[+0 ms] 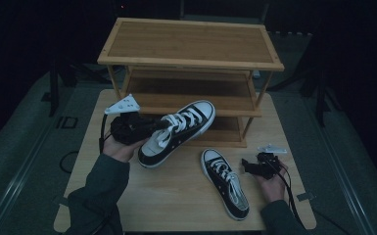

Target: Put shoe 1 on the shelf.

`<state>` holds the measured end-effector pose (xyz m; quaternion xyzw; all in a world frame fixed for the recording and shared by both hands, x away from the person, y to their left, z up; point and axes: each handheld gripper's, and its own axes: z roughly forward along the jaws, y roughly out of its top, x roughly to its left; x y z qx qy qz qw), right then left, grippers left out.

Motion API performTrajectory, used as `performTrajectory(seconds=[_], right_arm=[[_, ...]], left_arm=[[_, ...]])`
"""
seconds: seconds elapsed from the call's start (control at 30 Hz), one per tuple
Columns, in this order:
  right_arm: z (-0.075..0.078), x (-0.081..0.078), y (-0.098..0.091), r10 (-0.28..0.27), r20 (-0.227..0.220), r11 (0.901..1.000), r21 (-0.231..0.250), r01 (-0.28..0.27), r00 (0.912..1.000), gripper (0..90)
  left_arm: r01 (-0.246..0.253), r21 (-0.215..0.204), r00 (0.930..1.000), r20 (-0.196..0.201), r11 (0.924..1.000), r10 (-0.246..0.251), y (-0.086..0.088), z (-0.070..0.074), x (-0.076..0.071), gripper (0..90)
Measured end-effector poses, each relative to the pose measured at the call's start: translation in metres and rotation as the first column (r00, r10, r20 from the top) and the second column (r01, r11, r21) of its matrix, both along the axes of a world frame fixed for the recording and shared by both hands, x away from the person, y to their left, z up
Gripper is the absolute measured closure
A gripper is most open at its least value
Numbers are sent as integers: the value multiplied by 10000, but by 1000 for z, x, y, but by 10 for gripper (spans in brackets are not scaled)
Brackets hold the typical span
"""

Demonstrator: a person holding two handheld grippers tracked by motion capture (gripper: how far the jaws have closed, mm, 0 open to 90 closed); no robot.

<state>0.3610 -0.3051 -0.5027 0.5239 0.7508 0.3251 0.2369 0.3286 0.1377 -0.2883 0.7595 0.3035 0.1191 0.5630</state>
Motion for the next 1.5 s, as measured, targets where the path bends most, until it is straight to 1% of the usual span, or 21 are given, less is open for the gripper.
performTrajectory(seconds=[0.13, 0.23, 0.37, 0.4, 0.5, 0.6, 0.63, 0.73, 0.87, 0.97, 1.0, 1.1, 1.17, 1.2, 1.3, 1.33, 1.37, 1.4, 1.43, 1.47, 1.5], right_arm=[[0, 0, 0, 0, -1, 10000, -2, 0, 10000, 167], [0, 0, 0, -1, -3, 10000, -2, 1, 10000, 167], [0, 0, 0, 4, -5, 10000, -6, -4, 10000, 167], [0, 0, 0, 4, -3, 10000, -4, -4, 10000, 167], [0, 0, 0, 2, -6, 10000, -3, -2, 10000, 167], [0, 0, 0, 2, -4, 10000, -2, -2, 10000, 167], [0, 0, 0, 1, -7, 10000, -3, -1, 10000, 167], [0, 0, 0, 0, -4, 10000, -4, 0, 10000, 167], [0, 0, 0, -4, 5, 10000, 5, 4, 10000, 167], [0, 0, 0, -6, 6, 10000, 3, 6, 10000, 167], [0, 0, 0, -6, 6, 10000, 2, 6, 10000, 167], [0, 0, 0, -2, 3, 10000, 1, 2, 10000, 167], [0, 0, 0, -2, -2, 10000, -2, 2, 10000, 167], [0, 0, 0, -3, 4, 10000, 2, 3, 10000, 167], [0, 0, 0, -2, 4, 10000, 1, 2, 10000, 167], [0, 0, 0, -5, -2, 10000, 4, 5, 10000, 167], [0, 0, 0, -2, 0, 10000, 1, 2, 10000, 167], [0, 0, 0, 2, -2, 10000, -3, -2, 10000, 167], [0, 0, 0, -3, 0, 10000, 1, 3, 10000, 167], [0, 0, 0, 0, 0, 10000, -1, 0, 10000, 167], [0, 0, 0, -1, 2, 10000, 2, 1, 10000, 167]], left_arm=[[-875, -192, 9961, 66, 9960, 876, -2, 3, 10, 885], [-1482, -337, 9889, 30, 9884, 1483, -4, 3, 19, 884], [-2172, -470, 9761, -49, 9750, 2173, -7, 3, 31, 884], [-2360, -480, 9717, -35, 9706, 2362, -8, 3, 34, 884], [-2897, -720, 9571, -175, 9544, 2892, -11, 1, 42, 884], [-3418, -1019, 9397, -485, 9342, 3385, -13, -3, 51, 884], [-3529, -1081, 9356, -546, 9294, 3489, -14, -4, 53, 884], [-3949, -1294, 9184, -805, 9096, 3873, -14, -8, 62, 884], [-4302, -1552, 9026, -915, 8893, 4206, -15, -14, 73, 884], [-4548, -1834, 8906, -1038, 8715, 4429, -15, -18, 79, 884], [-4609, -1877, 8874, -1037, 8674, 4491, -15, -19, 81, 883], [-4831, -2171, 8755, -1094, 8482, 4706, -17, -20, 87, 883], [-4943, -2353, 8692, -1197, 8368, 4797, -19, -20, 91, 883], [-5028, -2400, 8643, -1242, 8304, 4874, -20, -20, 93, 883], [-5149, -2457, 8572, -1351, 8213, 4970, -23, -20, 101, 883], [-5194, -2551, 8545, -1478, 8155, 4980, -24, -20, 104, 883], [-5238, -2517, 8518, -1503, 8138, 5018, -25, -20, 107, 883], [-5295, -2555, 8483, -1598, 8089, 5048, -26, -20, 110, 883], [-5304, -2578, 8477, -1724, 8076, 5017, -27, -20, 112, 883], [-5297, -2476, 8481, -1692, 8112, 5022, -27, -20, 115, 882], [-5224, -2236, 8523, -1656, 8229, 4961, -25, -20, 117, 883]])
